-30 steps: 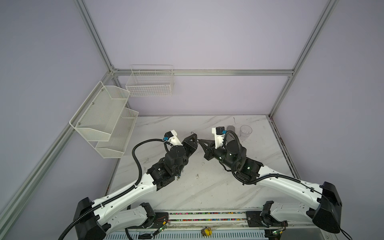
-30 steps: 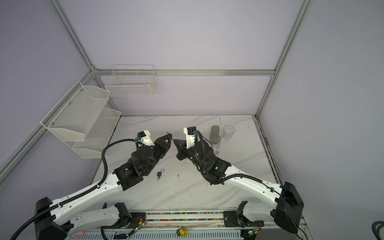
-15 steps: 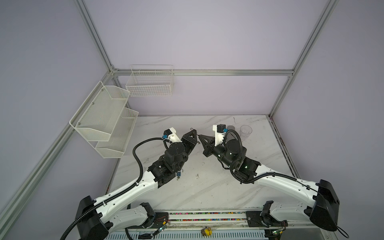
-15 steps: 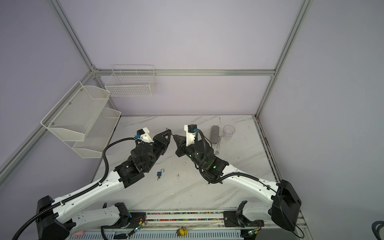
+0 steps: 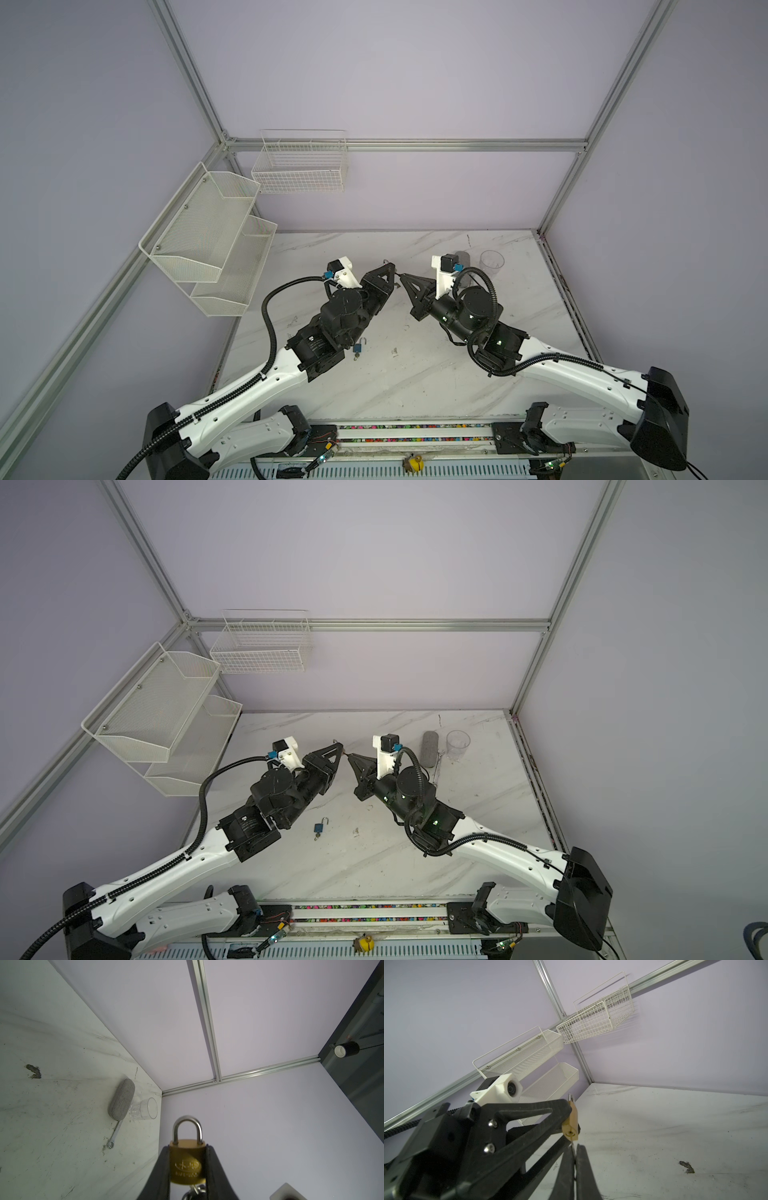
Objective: Unlock with the key
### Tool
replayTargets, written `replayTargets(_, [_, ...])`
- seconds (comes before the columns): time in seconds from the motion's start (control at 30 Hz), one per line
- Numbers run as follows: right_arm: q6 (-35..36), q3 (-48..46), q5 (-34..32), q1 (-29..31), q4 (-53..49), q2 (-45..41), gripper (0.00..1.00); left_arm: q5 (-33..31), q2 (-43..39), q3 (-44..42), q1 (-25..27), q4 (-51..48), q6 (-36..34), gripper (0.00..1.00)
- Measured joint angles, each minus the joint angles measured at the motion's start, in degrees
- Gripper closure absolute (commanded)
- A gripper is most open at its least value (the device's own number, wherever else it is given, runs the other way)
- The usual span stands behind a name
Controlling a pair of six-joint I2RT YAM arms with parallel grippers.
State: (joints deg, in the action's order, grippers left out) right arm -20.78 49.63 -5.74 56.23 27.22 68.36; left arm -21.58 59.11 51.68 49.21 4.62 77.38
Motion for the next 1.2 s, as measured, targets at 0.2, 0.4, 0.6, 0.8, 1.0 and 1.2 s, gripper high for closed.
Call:
replayTargets(0.2, [-1.6, -2.3, -3.3, 1.3, -1.1, -3.3, 1.00, 0.4, -0.9, -0.9, 1.4, 0.2, 0.1, 1.00])
replayTargets(0.4, [-2.6, -2.8, -6.6, 2.6, -2.5, -4.2, 1.00, 0.1, -0.7, -1.4, 1.9, 0.4, 1.4, 1.00])
replayTargets(0.6, [-2.4, -3.1, -10.6, 4.2, -3.1, -4.3, 1.00, -1.0, 0.0, -1.4, 2.4, 0.0, 2.8, 1.00])
replayTargets(0.8, [-1.2, -3.4, -13.2, 4.7, -3.5, -4.5, 1.00, -4.7, -0.1, -1.4, 2.7, -1.8, 3.8, 1.00])
replayTargets(1.0, [0.4, -4.3, -15.4, 4.4, -3.0, -6.3, 1.00, -10.4, -1.3, -1.4, 1.5, -5.0, 4.1, 1.00])
replayTargets(1.2, [0.5, -4.2, -10.5, 4.4, -0.7, -3.8, 1.00, -9.6, -1.6, -1.4, 1.4, -4.2, 4.1, 1.00])
